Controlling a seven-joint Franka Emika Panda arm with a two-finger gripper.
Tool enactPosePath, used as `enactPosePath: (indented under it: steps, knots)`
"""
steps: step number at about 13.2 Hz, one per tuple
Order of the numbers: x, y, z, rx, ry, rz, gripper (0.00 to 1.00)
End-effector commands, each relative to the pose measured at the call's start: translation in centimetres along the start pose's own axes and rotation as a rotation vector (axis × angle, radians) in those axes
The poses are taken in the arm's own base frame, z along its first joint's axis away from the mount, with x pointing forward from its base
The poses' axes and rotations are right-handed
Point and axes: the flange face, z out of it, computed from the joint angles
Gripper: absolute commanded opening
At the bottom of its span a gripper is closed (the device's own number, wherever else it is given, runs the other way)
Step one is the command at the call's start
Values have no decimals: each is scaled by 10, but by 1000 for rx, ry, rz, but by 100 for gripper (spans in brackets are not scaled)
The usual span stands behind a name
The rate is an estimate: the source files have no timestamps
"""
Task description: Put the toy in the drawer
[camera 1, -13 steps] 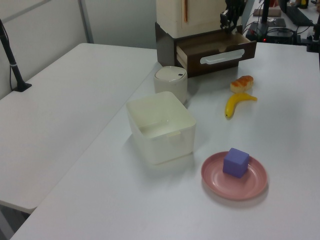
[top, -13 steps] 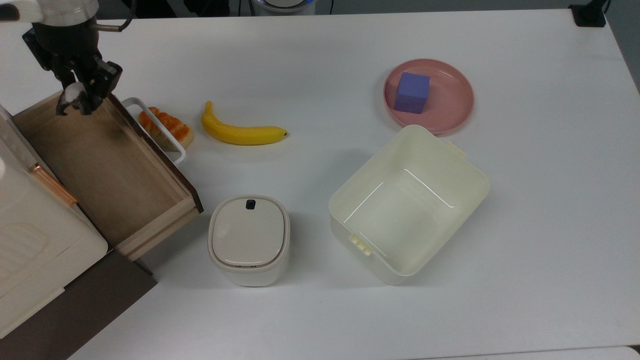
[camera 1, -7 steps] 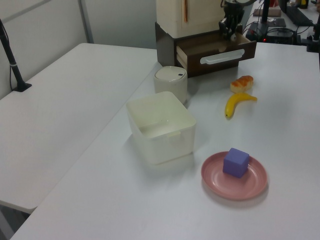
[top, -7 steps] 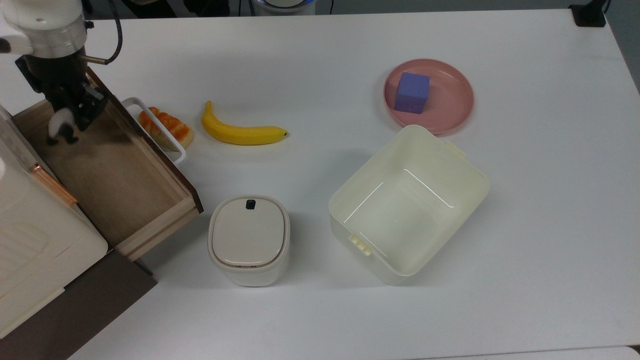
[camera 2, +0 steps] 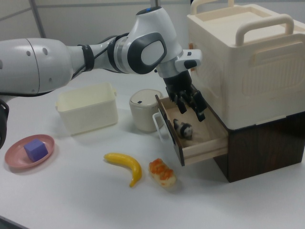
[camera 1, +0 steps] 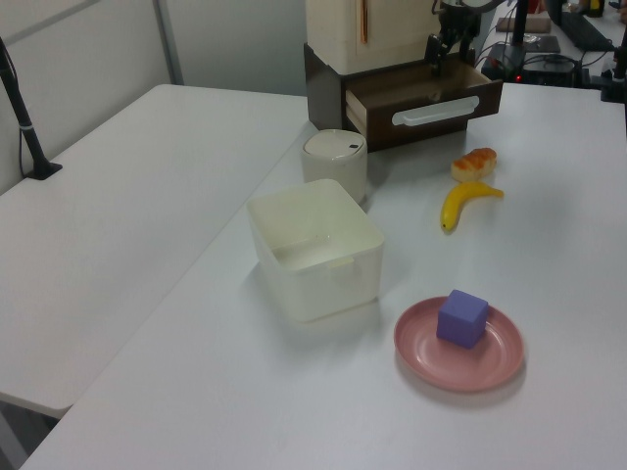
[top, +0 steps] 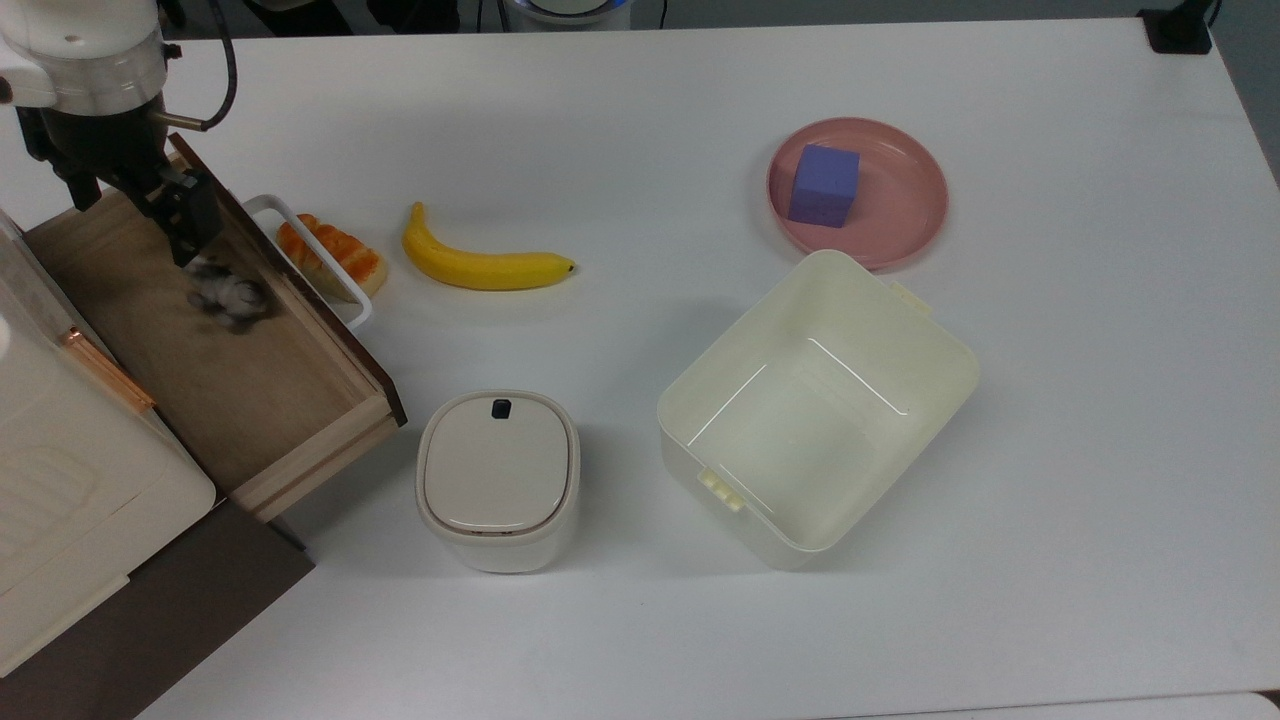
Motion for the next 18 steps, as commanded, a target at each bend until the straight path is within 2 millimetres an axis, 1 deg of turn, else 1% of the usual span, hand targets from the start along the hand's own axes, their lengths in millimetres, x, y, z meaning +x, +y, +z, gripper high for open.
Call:
enactPosePath:
  steps: [1, 2, 4, 5, 7, 8, 10, 11, 12, 13, 14, 15, 16, 18]
  knots:
    - [-8, 3, -25, -3, -2, 24, 100]
    - [-18, 5, -35, -11, -69, 23, 100]
    - [-41, 5, -66, -16, -169, 14, 100]
    - [-52, -1, -80, -4, -209, 5, 100]
    - [-67, -17, -105, 39, -241, -24, 100]
    - [-76, -33, -116, 43, -249, -74, 100]
    - [-88, -65, -133, 59, -236, -121, 100]
    - [-91, -81, -137, 87, -233, -136, 100]
    - [-93, -89, -140, 95, -230, -147, 100]
    - [-95, -92, -145, 109, -226, -150, 100]
    - [-98, -90, -159, 157, -214, -140, 100]
    - [-102, -83, -172, 210, -211, -134, 100]
    - [-108, -81, -189, 239, -192, -129, 100]
    - [-124, -78, -210, 259, -172, -131, 100]
